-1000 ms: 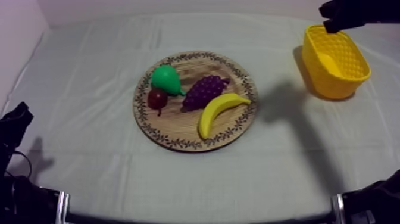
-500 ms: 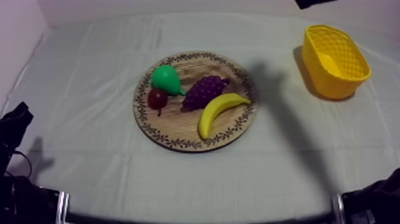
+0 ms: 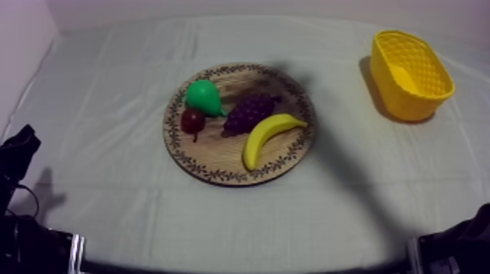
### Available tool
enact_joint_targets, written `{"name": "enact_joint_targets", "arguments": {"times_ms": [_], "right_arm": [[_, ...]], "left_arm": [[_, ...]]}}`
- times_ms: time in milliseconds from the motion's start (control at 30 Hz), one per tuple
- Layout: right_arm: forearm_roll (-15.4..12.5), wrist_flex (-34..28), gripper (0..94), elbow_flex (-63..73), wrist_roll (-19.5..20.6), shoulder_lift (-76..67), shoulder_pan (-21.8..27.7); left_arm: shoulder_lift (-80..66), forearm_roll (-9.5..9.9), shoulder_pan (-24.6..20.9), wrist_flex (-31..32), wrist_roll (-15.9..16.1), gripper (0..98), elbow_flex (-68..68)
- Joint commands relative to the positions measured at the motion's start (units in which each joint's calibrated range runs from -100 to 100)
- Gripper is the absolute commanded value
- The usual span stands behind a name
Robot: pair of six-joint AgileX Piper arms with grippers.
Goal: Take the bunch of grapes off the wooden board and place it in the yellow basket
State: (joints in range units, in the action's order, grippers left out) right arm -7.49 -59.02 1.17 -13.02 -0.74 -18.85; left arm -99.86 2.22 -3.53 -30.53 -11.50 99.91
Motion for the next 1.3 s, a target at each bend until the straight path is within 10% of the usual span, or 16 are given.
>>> {"name": "enact_joint_targets", "arguments": {"times_ms": [0, 233, 700, 1267], "right_arm": [[0.1, -0.2, 3.2, 0.6, -0.1, 0.8, -0.5], [0.4, -0.6, 3.5, 1.5, -1.9, 2.5, -1.7], [1.8, -17.4, 3.7, 3.6, -17.7, 3.1, -3.0], [1.4, -18.0, 11.3, 2.6, -17.6, 3.1, -4.7]], "left_arm": [[0.0, 0.00, 0.0, 0.0, 0.0, 0.1, 0.0], [0.0, 0.00, 0.0, 0.0, 0.0, 0.1, 0.0], [0.0, 0.00, 0.0, 0.0, 0.0, 0.1, 0.0], [0.0, 0.00, 0.0, 0.0, 0.0, 0.1, 0.0]]}}
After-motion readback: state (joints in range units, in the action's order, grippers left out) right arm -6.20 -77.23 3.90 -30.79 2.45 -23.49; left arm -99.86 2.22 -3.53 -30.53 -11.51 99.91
